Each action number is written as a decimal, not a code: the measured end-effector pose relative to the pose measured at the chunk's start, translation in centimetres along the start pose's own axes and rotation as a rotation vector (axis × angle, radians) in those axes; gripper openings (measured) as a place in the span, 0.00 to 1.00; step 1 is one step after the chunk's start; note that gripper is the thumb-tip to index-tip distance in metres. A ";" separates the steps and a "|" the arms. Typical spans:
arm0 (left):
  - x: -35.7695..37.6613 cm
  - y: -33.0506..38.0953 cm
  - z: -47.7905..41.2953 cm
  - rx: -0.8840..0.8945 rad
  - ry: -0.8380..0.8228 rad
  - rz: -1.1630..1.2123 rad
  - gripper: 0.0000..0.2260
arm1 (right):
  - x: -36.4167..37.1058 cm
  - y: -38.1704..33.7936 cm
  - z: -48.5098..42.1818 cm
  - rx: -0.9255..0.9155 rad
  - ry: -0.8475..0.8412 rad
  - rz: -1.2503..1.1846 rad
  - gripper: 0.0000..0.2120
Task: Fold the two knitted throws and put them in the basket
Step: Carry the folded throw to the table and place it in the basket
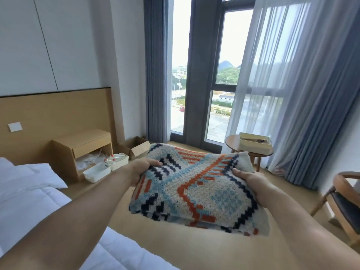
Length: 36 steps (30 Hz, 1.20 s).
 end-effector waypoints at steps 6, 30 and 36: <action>7.4 4.2 -5.1 -0.034 -0.064 -0.042 0.21 | -7.4 -0.7 -4.2 -0.003 0.087 0.000 0.25; 27.9 24.7 -36.2 -0.056 -0.266 -0.198 0.16 | -25.7 -4.3 -35.1 -0.027 0.329 -0.110 0.41; 35.4 29.0 -42.1 -0.078 -0.261 -0.173 0.15 | -32.7 -6.5 -42.8 -0.014 0.332 -0.126 0.35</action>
Point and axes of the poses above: each hand's wrist, its own z-axis away from the middle knuckle, its own x-axis out of the palm, y = z × x, the point moved 7 cm from there along -z, towards the middle knuckle, and after that the axes turned 8 degrees about -x, right-handed, at the moved point
